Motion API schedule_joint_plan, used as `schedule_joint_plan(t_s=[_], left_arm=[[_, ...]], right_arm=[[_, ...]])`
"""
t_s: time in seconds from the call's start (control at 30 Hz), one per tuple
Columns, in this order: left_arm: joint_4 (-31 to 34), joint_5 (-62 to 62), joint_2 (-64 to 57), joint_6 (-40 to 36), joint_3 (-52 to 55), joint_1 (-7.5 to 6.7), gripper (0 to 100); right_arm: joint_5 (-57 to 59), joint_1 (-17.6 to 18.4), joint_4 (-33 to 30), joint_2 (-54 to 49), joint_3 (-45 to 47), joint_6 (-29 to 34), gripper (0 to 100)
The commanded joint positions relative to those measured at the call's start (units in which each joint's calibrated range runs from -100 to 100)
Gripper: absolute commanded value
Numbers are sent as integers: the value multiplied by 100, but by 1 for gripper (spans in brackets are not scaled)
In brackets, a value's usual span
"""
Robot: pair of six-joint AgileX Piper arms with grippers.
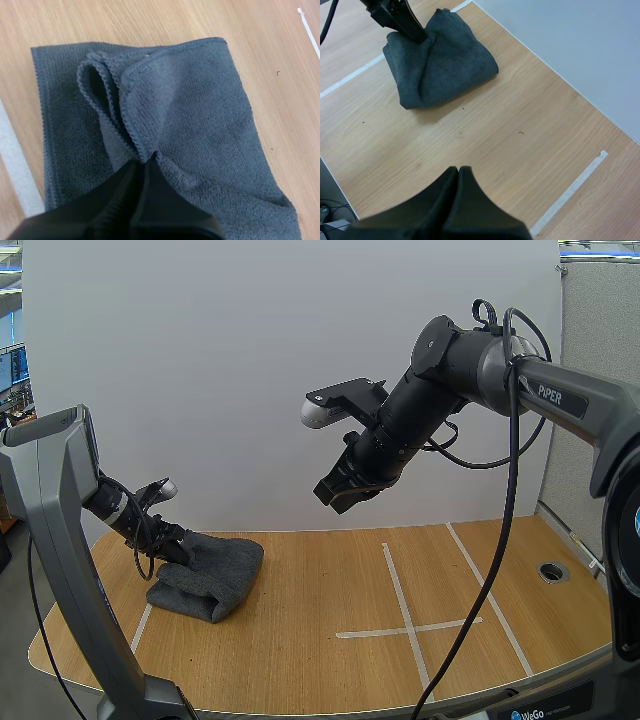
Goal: Fold the towel
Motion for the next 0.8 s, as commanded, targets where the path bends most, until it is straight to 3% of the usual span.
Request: schedule_joint_plan(t_s=[0.0, 0.03, 0.07, 0.17, 0.43, 0.77], left_arm=[[-22, 30, -20, 50, -41, 11, 25], [-22, 30, -20, 50, -41, 11, 35], [-22, 30, -20, 50, -41, 11, 56], [-54, 30, -20, 50, -50, 18, 98], [-403, 30, -230, -172, -753, 32, 100], [35, 30, -518, -398, -575, 32, 100]], right_arm=[[38, -20, -22, -86, 32, 106, 0], [38, -20, -22, -86, 32, 106, 0], [38, -20, -22, -86, 32, 106, 0], [38, -20, -22, -86, 32, 106, 0], [38, -20, -22, -86, 32, 106, 0], [38, -20, -22, -86, 32, 86, 0]])
